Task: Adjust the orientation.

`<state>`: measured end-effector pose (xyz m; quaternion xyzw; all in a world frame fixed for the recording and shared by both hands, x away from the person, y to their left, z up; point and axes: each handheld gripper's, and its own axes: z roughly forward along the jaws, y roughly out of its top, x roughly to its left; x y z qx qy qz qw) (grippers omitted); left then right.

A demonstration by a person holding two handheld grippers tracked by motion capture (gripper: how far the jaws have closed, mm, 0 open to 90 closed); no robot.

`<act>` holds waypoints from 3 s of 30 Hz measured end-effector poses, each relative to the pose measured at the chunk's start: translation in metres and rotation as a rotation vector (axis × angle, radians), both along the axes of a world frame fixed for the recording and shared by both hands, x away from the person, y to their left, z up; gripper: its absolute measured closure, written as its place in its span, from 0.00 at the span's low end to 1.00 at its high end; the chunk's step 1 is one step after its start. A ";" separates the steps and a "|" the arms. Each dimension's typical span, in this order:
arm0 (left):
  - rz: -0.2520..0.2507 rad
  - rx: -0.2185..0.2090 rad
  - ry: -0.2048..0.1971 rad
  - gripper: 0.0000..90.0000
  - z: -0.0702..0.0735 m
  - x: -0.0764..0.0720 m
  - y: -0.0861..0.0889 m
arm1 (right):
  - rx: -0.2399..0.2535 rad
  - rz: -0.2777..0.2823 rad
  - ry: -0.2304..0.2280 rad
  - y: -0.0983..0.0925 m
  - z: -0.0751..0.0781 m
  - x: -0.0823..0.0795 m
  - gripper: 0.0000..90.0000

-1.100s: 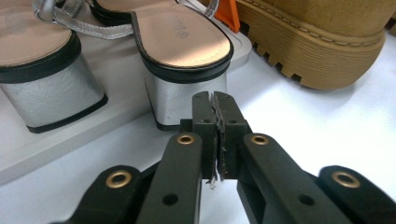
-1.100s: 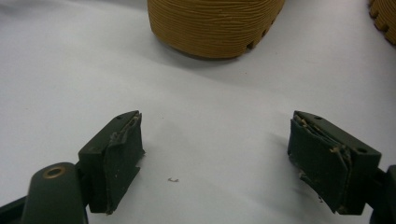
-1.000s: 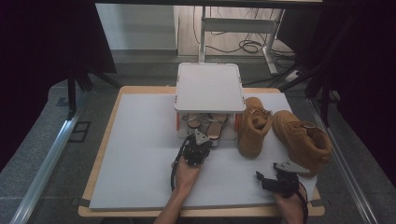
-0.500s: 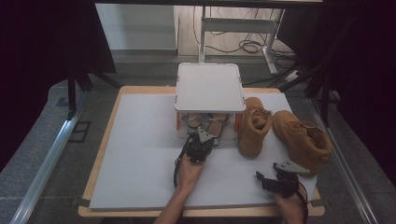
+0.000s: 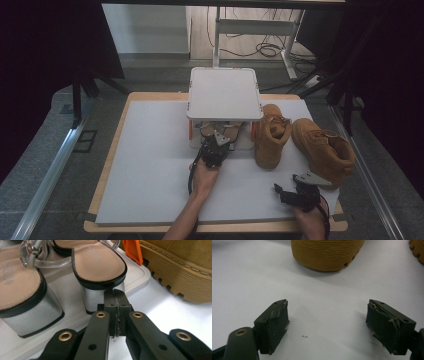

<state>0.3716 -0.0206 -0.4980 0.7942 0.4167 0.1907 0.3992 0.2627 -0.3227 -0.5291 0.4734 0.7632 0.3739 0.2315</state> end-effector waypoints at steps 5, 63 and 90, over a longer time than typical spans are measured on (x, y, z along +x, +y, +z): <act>0.009 0.004 0.003 1.00 0.000 0.006 -0.001 | -0.001 0.001 0.002 0.000 0.000 0.000 0.20; -0.066 -0.016 0.059 0.40 0.011 0.004 0.009 | 0.000 0.002 0.002 0.000 0.000 0.000 0.20; -0.126 -0.058 0.131 0.14 0.013 -0.014 0.047 | 0.000 0.000 0.001 0.000 0.000 0.000 0.20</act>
